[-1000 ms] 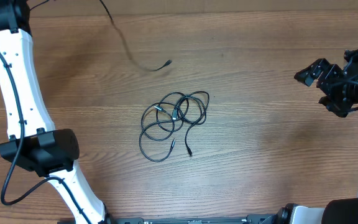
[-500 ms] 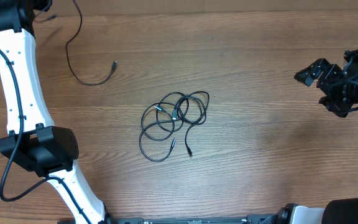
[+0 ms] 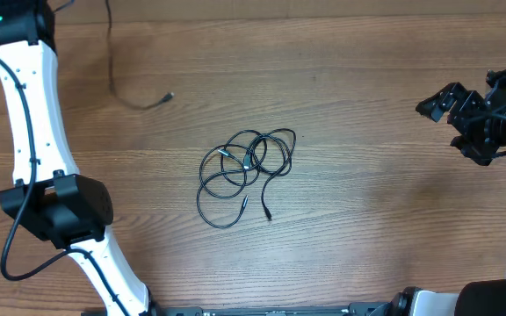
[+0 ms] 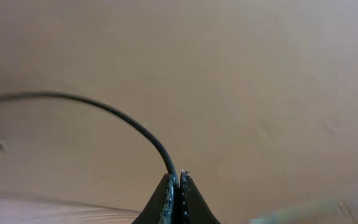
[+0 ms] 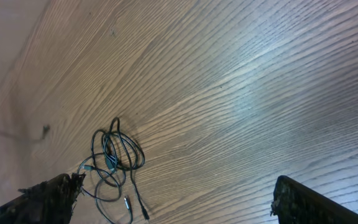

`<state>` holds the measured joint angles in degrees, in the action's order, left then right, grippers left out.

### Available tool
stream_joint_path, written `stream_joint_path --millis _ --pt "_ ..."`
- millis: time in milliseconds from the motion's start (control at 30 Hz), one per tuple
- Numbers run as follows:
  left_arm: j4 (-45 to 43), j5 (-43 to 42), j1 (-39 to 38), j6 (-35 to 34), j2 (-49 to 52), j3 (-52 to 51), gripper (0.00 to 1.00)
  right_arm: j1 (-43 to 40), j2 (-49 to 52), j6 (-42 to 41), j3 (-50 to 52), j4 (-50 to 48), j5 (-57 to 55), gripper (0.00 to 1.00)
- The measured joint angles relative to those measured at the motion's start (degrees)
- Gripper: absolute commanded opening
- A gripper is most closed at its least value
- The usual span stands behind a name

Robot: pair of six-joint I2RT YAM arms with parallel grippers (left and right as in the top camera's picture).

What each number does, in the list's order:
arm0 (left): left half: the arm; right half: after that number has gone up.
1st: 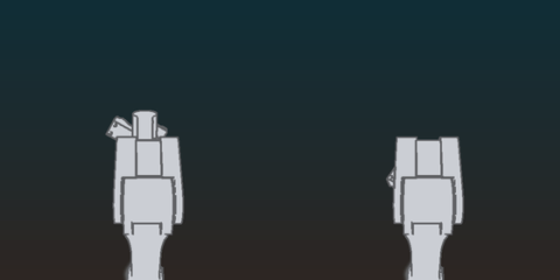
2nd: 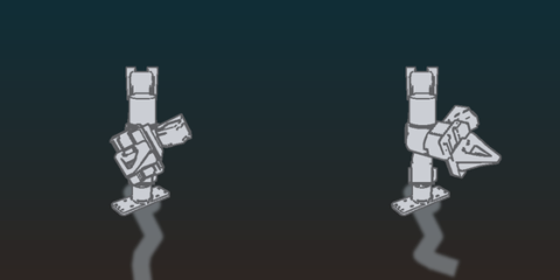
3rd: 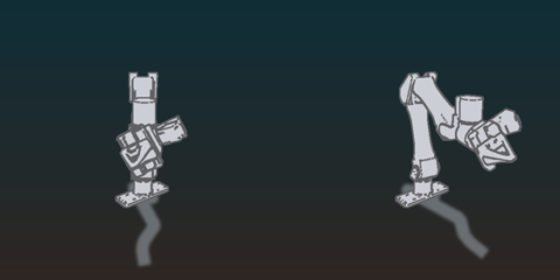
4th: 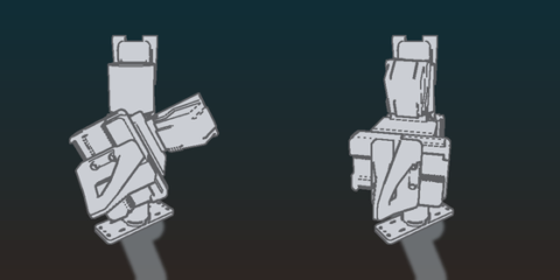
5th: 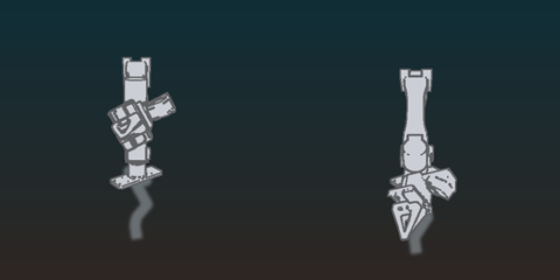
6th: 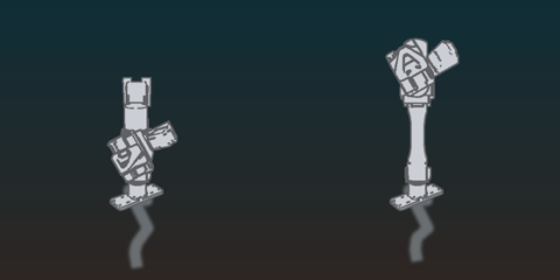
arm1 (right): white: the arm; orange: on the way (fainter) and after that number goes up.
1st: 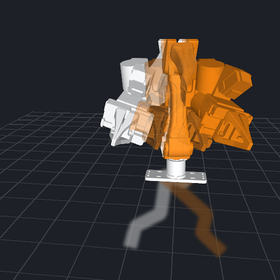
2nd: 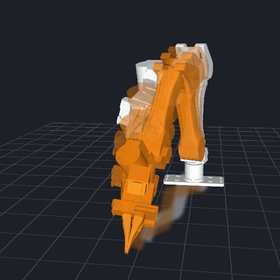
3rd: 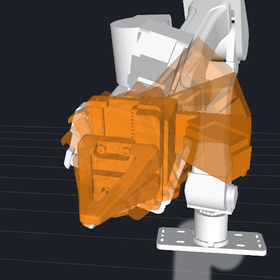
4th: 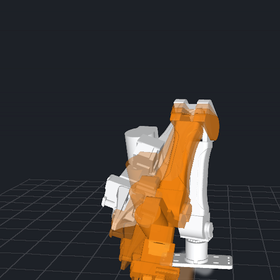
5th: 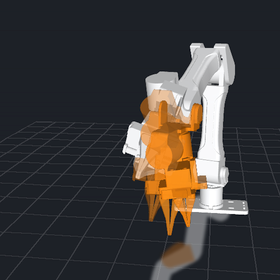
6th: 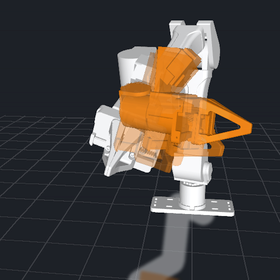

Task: Untangle cables

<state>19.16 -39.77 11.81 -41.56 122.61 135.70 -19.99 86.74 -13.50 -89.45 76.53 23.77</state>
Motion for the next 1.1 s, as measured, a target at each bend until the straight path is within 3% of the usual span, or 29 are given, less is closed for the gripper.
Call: stream_joint_path --millis 100,300,433,567,700,833,933,1033,1100 --pt "0.5 -6.4 -1.4 5.2 0.0 0.0 0.05 0.0 0.0 0.0 0.0 0.1 0.0 1.00" --pt "12.7 -11.9 -1.9 17.9 0.0 -0.1 0.04 0.0 0.0 0.0 0.0 0.6 0.0 1.00" --pt "21.3 -11.9 0.2 28.8 0.0 -1.6 0.04 0.0 0.0 0.0 0.0 0.6 0.0 1.00" --pt "23.3 -9.3 2.9 35.7 0.6 -4.1 0.04 0.0 0.0 0.0 0.0 0.6 0.0 1.00" --pt "24.1 -7.1 7.2 37.5 4.6 -4.5 0.23 0.0 0.0 -0.4 0.0 0.7 0.0 1.00" --pt "30.2 -7.7 9.7 39.6 8.5 -5.0 0.42 0.0 0.0 -1.3 0.0 0.6 0.0 1.00" --pt "38.0 -8.7 9.5 45.3 9.9 -5.7 0.47 0.0 0.0 -1.6 0.0 0.6 0.0 1.00" --pt "44.0 -8.2 6.8 52.1 9.9 -5.9 0.45 0.0 0.0 -1.7 0.0 0.6 0.0 1.00" --pt "46.3 -5.9 3.7 54.8 9.9 -5.9 0.57 0.0 0.0 -1.8 0.0 0.6 0.0 1.00"
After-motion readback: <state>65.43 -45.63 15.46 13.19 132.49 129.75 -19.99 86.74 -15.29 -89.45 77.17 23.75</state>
